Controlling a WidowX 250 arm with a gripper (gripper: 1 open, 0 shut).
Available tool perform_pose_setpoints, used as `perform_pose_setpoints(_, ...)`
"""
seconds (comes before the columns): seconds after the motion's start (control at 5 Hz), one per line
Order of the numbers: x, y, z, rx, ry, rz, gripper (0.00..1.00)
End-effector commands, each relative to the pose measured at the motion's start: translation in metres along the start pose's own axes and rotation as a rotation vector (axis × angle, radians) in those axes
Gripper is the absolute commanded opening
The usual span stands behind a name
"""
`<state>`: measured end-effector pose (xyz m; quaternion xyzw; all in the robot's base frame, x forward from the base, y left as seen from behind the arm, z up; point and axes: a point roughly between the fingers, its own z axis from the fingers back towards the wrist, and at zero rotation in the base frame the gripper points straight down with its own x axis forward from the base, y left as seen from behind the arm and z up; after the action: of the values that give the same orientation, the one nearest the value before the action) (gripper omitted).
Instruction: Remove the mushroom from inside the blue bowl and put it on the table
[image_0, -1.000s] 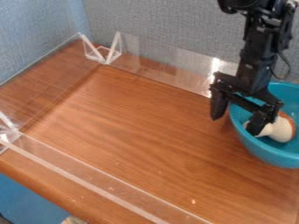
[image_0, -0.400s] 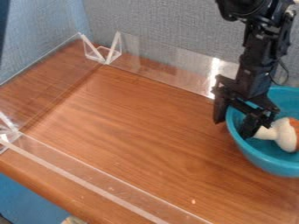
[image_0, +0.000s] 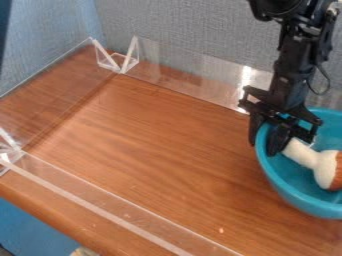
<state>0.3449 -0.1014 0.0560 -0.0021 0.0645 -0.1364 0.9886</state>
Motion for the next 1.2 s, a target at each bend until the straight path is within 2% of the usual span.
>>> perform_pose_setpoints(0.0,0.006,0.014,0.027,0.01,-0.073,0.061,0.0)
perform_pose_setpoints(0.4,0.0,0.025,0.042,0.022,-0.088,0.12,0.0)
perform_pose_setpoints(0.8,0.006,0.041,0.065,0.039,-0.118,0.049,0.0)
perform_pose_setpoints(1.0,0.014,0.048,0.069,0.042,-0.123,0.009,0.0)
